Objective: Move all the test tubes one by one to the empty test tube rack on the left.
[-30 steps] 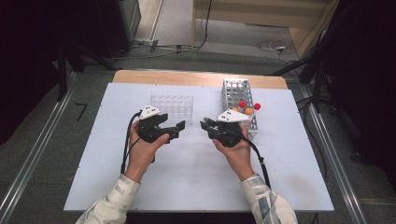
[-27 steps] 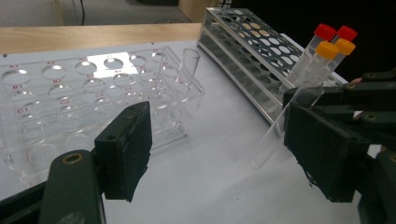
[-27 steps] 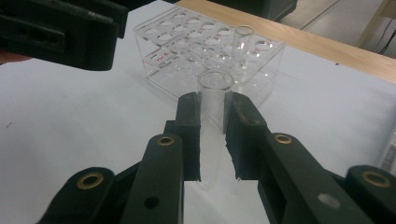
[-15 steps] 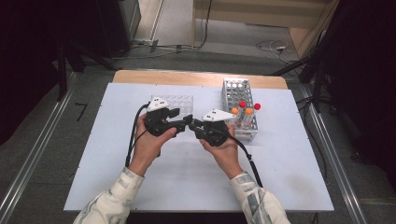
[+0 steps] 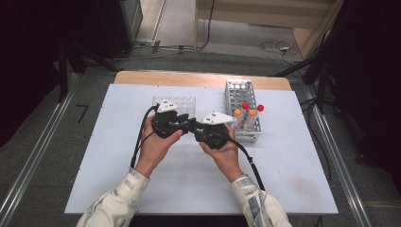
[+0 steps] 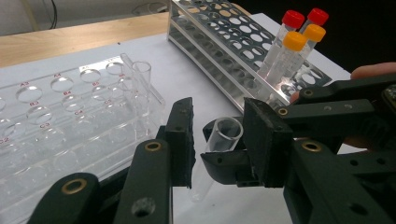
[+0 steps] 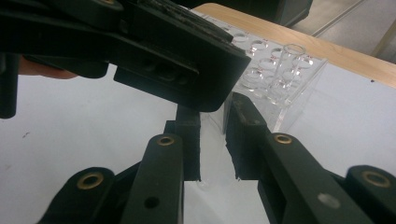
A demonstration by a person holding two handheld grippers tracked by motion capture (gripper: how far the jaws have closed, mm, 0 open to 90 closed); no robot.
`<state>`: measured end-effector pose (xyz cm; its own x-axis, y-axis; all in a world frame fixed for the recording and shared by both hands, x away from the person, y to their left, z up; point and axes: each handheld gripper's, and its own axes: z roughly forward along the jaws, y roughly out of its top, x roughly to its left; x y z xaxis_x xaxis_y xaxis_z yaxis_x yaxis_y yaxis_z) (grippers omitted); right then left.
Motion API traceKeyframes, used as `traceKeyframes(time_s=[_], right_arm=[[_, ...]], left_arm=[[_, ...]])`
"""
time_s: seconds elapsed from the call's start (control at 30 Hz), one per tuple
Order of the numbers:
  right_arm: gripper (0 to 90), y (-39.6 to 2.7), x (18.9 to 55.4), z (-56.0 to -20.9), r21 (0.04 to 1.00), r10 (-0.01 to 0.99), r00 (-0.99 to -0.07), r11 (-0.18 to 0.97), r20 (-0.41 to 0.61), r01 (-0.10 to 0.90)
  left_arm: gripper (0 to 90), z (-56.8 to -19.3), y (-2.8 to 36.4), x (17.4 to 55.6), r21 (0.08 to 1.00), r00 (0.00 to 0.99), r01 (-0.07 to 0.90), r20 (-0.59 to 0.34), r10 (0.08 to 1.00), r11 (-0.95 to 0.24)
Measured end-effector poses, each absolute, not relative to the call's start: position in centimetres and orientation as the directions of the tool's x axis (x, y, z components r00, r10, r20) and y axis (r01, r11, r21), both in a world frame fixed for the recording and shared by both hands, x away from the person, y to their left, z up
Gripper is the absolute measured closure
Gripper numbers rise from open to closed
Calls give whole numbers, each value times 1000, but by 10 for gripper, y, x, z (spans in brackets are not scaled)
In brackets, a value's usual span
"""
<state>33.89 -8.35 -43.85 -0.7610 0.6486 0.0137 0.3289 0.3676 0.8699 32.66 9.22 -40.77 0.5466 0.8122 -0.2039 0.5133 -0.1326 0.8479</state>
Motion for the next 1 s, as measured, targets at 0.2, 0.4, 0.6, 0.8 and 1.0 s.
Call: traceKeyframes(time_s=[0.2,0.4,0.6,0.8,1.0], right_arm=[[731,-82,339,-439,869,650,-760,370,11,329],[730,-82,339,-439,867,649,-761,374,10,330],[645,-84,340,-439,863,637,-770,363,44,350],[457,-90,341,-437,855,632,-770,348,88,384],[403,-103,339,-437,853,630,-772,353,87,384]], left_arm=[[721,-408,90,326,839,545,525,-201,814,-144],[766,-409,89,326,841,546,519,-187,816,-154],[774,-409,90,329,835,541,525,-181,821,-162],[774,-405,95,331,844,528,516,-178,830,-147],[774,-393,99,338,853,506,496,-133,852,-161]])
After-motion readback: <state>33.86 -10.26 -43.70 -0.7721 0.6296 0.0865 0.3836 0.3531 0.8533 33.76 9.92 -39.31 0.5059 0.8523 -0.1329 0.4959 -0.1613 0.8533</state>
